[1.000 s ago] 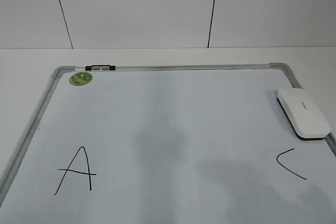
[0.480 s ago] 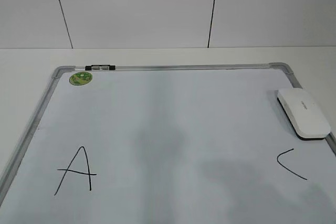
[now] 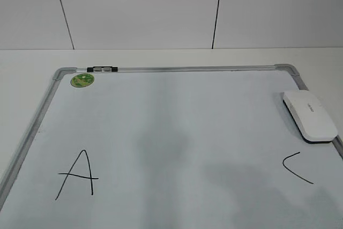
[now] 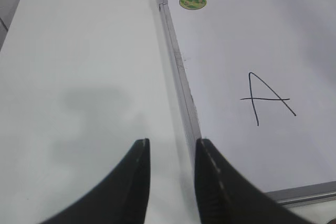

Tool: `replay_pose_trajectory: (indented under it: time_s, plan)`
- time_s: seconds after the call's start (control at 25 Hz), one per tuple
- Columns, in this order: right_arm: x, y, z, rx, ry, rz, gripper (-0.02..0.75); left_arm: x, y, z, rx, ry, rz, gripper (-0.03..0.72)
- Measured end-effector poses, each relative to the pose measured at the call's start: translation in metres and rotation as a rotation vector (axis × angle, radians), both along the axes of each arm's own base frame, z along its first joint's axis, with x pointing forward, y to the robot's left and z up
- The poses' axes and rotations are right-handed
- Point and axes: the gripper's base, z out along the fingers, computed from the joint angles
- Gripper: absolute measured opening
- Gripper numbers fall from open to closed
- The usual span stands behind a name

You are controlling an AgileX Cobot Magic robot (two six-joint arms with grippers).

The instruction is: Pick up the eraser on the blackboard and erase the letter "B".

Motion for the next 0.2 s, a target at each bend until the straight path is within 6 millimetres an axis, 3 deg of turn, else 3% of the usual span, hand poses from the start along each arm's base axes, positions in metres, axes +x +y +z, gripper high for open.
replay_pose_trajectory:
  time_s: [0.2]
  plan:
    - [0.0000, 0.0000, 0.0000, 0.000, 0.000, 0.000, 0.585, 0.0000, 0.0000, 0.0000, 0.000, 0.000, 0.000, 0.226]
